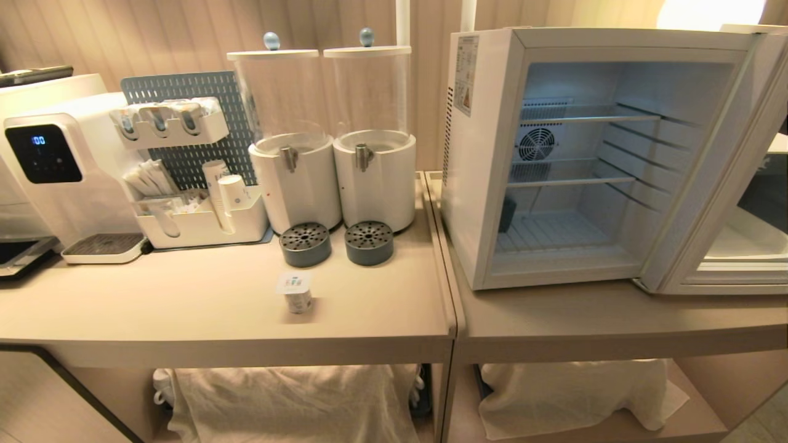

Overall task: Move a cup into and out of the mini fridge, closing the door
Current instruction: Put the yoghurt in the freezer

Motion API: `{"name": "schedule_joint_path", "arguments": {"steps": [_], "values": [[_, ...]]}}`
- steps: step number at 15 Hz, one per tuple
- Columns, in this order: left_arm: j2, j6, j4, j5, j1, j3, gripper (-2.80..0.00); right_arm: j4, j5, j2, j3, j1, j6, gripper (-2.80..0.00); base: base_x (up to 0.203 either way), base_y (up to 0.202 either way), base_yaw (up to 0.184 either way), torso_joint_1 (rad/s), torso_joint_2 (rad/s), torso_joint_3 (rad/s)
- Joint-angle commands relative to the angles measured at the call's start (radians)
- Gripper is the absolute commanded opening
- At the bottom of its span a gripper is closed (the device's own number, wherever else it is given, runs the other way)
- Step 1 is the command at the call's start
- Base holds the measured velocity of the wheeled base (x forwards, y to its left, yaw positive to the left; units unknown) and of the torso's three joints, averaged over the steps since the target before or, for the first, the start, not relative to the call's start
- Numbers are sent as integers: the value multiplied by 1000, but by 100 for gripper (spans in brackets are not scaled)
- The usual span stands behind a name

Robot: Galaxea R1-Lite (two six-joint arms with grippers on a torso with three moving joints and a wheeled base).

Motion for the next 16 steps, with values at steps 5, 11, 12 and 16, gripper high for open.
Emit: {"name": "schedule_joint_path", "arguments": {"steps": [5,11,12,16], "values": [[0,-3,-6,-3,0,3,-280,1,1,2,0,0,1,-280,0,-190,-2,-1,3,1],[0,1,-1,-1,0,1,-280,1,2,2,1,0,-1,-280,17,-40,-1,2,1,1],[0,-2,-6,-3,0,3,-280,1,2,2,0,0,-2,-280,168,-5,4,-2,-3,2],[0,-2,-6,-3,0,3,-280,2,28,21,-107,0,-5,-280,54,0,0,5,10,-1]]}}
